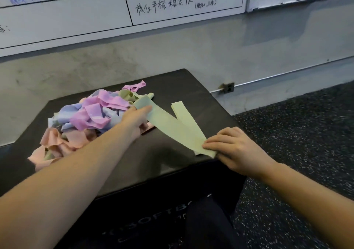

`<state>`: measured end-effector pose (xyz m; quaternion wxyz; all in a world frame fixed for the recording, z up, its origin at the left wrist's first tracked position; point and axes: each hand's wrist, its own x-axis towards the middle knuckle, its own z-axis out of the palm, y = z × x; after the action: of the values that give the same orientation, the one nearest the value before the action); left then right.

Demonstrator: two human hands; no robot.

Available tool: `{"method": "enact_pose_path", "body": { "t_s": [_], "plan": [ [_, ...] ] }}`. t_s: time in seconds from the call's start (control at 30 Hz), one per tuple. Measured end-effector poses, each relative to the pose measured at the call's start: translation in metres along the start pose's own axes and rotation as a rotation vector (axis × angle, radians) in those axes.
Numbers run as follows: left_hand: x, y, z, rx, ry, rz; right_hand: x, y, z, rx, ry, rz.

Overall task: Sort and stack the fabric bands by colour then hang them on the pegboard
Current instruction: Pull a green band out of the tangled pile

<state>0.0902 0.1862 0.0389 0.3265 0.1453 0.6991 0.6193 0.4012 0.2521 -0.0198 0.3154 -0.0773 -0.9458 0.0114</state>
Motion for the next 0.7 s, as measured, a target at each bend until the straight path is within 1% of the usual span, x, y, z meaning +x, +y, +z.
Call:
{"method": "enact_pose_path", "body": {
  "t_s": [0.13,0.33,0.4,0.5,0.57,0.7],
  "plan": [
    [0.032,0.000,0.035,0.008,-0.017,-0.028,-0.005,0.020,0.011,0.024,0.047,0.070],
    [0.067,0.002,0.085,0.109,-0.025,-0.035,0.004,0.046,0.041,0.081,0.028,0.028],
    [0.077,0.001,0.098,0.174,-0.056,-0.002,0.011,0.053,0.053,0.076,0.007,-0.002],
    [0.098,-0.007,0.109,0.341,-0.068,0.118,0.017,0.065,0.070,0.088,-0.071,-0.036],
    [0.110,-0.014,0.112,0.370,-0.061,0.155,0.016,0.071,0.078,0.112,-0.120,-0.030],
    [0.134,-0.030,0.119,0.395,-0.021,0.201,0.011,0.076,0.084,0.219,-0.130,0.036]
  ]
}}
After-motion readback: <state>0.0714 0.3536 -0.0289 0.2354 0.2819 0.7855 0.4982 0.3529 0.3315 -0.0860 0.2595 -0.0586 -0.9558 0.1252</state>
